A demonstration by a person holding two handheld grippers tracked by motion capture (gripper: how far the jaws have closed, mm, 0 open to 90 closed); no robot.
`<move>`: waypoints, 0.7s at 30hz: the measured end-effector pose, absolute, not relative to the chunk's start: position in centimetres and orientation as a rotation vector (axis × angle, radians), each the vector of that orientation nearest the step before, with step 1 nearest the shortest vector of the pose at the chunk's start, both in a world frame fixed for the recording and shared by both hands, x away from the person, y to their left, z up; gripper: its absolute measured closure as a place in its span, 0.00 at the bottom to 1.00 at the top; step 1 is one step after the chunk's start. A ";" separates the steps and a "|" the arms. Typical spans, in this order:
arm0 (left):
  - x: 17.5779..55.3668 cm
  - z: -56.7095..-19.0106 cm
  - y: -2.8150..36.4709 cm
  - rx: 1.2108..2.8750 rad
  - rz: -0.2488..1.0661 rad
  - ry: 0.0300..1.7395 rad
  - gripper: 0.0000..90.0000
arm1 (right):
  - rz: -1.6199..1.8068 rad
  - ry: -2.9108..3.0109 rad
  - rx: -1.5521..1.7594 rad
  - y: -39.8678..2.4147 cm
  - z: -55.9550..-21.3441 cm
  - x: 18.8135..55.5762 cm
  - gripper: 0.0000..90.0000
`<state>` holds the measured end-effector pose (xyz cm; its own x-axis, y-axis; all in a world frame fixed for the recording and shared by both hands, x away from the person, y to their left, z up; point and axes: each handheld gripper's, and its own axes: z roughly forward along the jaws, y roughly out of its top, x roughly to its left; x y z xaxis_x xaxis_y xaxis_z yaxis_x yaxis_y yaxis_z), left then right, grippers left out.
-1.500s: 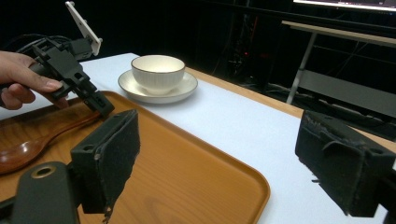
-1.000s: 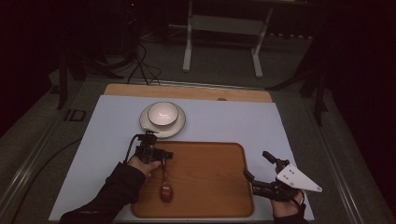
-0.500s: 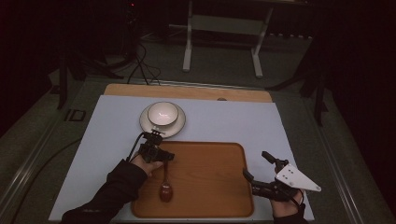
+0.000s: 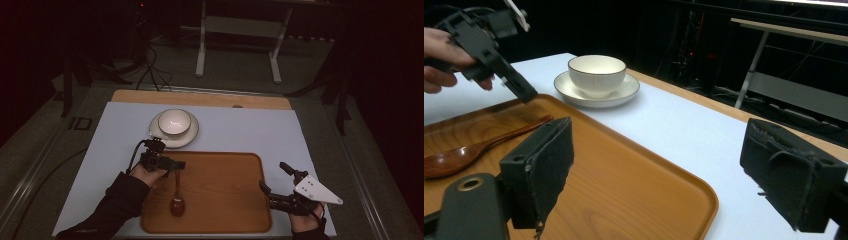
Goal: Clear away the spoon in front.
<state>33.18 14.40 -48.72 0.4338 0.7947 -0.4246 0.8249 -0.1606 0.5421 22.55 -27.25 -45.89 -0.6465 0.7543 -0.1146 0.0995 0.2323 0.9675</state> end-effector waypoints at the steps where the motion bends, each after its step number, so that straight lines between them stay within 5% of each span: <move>1: 33.1 -48.6 14.5 1.944 -0.062 1.349 0.16 | 1.445 1.926 0.780 -27.3 -45.9 22.5 0.15; 6: 32.7 -47.7 15.6 1.892 -0.083 1.230 0.01 | 1.446 1.927 0.780 -27.2 -45.9 22.6 0.15; 21: 29.3 -46.0 17.0 1.840 0.113 0.882 0.00 | 1.438 1.942 0.779 -26.9 -46.1 22.6 0.15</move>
<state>29.34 17.05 -46.03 0.7244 0.6148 -0.3118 0.5166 -0.1846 0.8361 22.65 -26.93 -46.08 -0.6518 0.7494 -0.1167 0.1069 0.2431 0.9641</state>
